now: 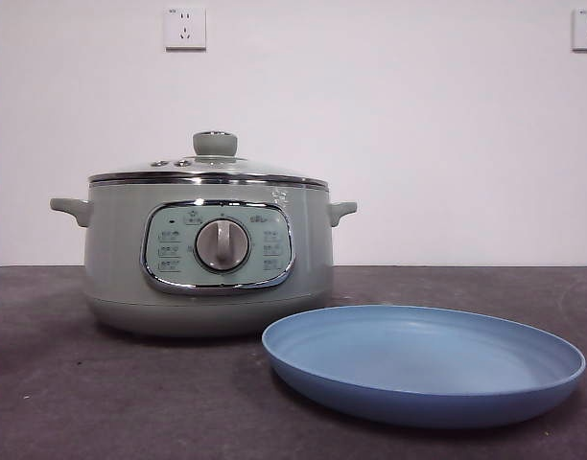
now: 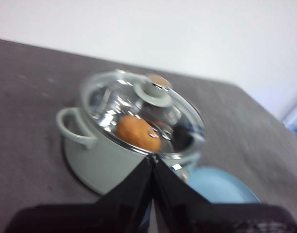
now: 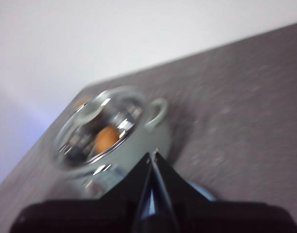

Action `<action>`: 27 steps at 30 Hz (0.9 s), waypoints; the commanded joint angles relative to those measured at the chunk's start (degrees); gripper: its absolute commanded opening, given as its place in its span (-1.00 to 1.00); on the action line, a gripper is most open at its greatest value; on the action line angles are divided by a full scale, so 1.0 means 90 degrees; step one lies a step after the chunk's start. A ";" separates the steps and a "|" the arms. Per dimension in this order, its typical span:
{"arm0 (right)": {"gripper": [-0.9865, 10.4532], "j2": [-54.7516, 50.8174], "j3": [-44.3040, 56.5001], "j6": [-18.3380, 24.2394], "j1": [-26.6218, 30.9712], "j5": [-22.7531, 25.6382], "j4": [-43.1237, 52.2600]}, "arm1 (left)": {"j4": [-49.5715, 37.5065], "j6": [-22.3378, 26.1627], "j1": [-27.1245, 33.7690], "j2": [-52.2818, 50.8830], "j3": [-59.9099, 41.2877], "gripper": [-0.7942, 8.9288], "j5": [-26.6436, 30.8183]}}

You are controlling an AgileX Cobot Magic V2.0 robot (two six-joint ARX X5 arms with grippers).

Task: Take the potato out from the steamer,put the potato on the plate,close the lid

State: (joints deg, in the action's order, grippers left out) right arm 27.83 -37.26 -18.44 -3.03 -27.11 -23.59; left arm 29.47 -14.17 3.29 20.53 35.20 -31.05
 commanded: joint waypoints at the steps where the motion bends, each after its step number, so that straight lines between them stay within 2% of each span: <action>1: -0.85 0.0648 -0.0811 0.0879 -0.0019 -0.0775 -0.0707 | 0.0551 0.0908 0.0017 0.0610 0.0578 -0.85 -0.0444; 5: -0.85 0.1457 -0.1887 0.1802 -0.0153 -0.1314 -0.2011 | 0.1299 0.1566 0.0012 0.1280 0.1285 -0.85 -0.0933; 11: -0.85 0.2261 -0.2888 0.2900 -0.0520 -0.1547 -0.3444 | 0.2059 0.2118 -0.0022 0.1860 0.1860 -0.85 -0.1511; 14: -0.85 0.2424 -0.2999 0.3140 -0.0738 -0.1545 -0.3759 | 0.2208 0.2186 -0.0049 0.1950 0.1911 -0.85 -0.1598; 18: -0.84 0.2492 -0.2999 0.3172 -0.0923 -0.1464 -0.3793 | 0.2263 0.2222 -0.0049 0.1950 0.1916 -0.83 -0.1566; 19: -0.81 0.2492 -0.2999 0.3167 -0.0930 -0.1467 -0.3784 | 0.2261 0.2222 -0.0049 0.1950 0.1916 -0.77 -0.1557; 20: -0.81 0.2492 -0.2999 0.3152 -0.0930 -0.1467 -0.3769 | 0.2261 0.2222 -0.0049 0.1950 0.1916 -0.63 -0.1552; 21: -0.77 0.2492 -0.2999 0.3155 -0.0930 -0.1462 -0.3759 | 0.2259 0.2220 -0.0049 0.1950 0.1916 -0.41 -0.1549; 22: -0.67 0.2492 -0.2999 0.3152 -0.0930 -0.1464 -0.3752 | 0.2256 0.2220 -0.0049 0.1950 0.1916 -0.12 -0.1547; 23: -0.44 0.2492 -0.2999 0.3147 -0.0930 -0.1462 -0.3755 | 0.2246 0.2220 -0.0049 0.1950 0.1916 0.25 -0.1542; 24: -0.24 0.2492 -0.2999 0.3126 -0.0930 -0.1457 -0.3755 | 0.2234 0.2220 -0.0049 0.1950 0.1916 0.44 -0.1545; 26: 0.22 0.2492 -0.2999 0.2982 -0.0930 -0.1450 -0.3755 | 0.2200 0.2217 -0.0049 0.1950 0.1919 0.50 -0.1547; 27: 0.32 0.2492 -0.2999 0.2931 -0.0930 -0.1450 -0.3755 | 0.2200 0.2203 -0.0049 0.1950 0.1928 0.50 -0.1547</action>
State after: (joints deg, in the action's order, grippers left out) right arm 50.35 -64.18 8.73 -11.29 -40.29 -57.63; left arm 49.69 4.95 2.98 38.15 52.47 -44.93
